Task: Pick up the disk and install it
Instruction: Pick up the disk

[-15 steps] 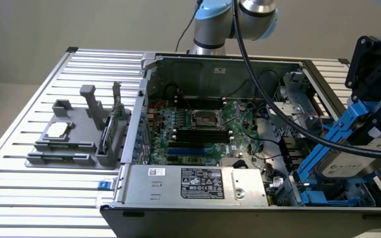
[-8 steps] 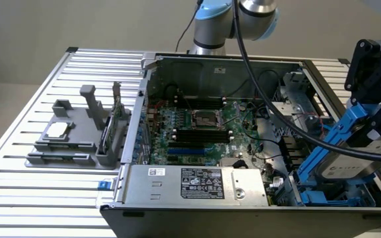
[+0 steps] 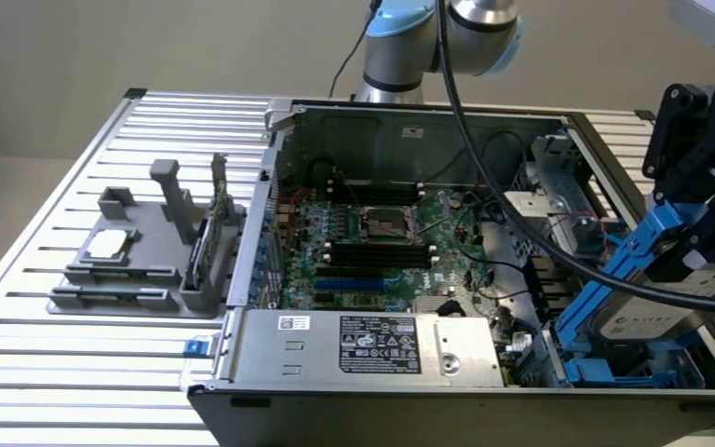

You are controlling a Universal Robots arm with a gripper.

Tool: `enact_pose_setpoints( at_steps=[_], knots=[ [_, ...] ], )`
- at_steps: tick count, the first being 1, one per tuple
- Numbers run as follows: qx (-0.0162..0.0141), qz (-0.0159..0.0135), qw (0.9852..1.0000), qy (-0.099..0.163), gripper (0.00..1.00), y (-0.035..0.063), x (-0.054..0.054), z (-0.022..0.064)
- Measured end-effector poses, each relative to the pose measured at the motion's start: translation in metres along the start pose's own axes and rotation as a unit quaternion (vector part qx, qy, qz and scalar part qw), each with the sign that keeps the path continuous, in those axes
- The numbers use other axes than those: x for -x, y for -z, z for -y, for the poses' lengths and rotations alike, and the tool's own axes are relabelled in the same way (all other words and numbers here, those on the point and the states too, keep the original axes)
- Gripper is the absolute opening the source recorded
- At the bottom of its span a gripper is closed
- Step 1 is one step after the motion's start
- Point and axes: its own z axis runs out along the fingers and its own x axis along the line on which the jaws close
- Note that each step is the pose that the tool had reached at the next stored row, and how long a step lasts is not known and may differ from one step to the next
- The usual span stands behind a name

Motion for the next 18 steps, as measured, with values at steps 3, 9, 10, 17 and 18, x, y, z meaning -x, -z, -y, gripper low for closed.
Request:
enact_pose_setpoints(
  at_steps=[3, 9, 10, 17, 18],
  knots=[
    [0.0001, 0.0001, 1.0000, -0.005, 0.33, -0.0013, 0.000, 0.0013],
    [0.0021, -0.0001, 1.0000, -0.009, 0.33, -0.0067, 0.001, 0.0018],
    [0.0022, -0.0001, 1.0000, -0.009, 0.33, -0.0074, 0.001, 0.0018],
    [0.0023, -0.0004, 0.9999, -0.010, 0.33, -0.0120, 0.005, 0.0023],
    [0.0023, -0.0008, 0.9999, -0.010, 0.33, -0.0130, 0.005, 0.0023]
  ],
)
